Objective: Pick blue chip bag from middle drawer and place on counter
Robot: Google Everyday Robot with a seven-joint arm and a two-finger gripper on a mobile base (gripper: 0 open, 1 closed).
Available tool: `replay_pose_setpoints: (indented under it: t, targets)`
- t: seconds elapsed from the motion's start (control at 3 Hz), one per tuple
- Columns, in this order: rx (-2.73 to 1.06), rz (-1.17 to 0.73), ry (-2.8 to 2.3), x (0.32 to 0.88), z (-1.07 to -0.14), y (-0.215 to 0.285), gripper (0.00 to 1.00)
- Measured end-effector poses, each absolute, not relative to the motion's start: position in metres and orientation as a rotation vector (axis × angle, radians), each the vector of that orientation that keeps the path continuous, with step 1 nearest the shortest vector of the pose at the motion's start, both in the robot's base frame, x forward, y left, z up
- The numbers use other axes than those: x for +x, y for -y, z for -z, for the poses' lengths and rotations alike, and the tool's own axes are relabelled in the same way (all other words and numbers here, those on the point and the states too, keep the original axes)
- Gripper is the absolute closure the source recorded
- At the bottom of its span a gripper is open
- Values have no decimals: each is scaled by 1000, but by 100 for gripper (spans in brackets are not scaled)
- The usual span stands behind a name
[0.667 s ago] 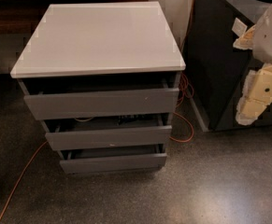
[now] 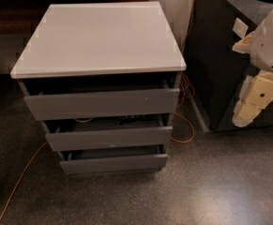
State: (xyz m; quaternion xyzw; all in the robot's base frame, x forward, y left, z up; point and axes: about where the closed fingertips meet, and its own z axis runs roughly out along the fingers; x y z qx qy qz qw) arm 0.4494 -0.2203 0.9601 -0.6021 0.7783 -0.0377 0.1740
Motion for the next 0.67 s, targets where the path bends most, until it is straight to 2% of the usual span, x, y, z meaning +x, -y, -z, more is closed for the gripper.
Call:
replay_pose_setpoints:
  t: [0.67]
  targets:
    - [-1736,116,-2133,480,-873,203,0]
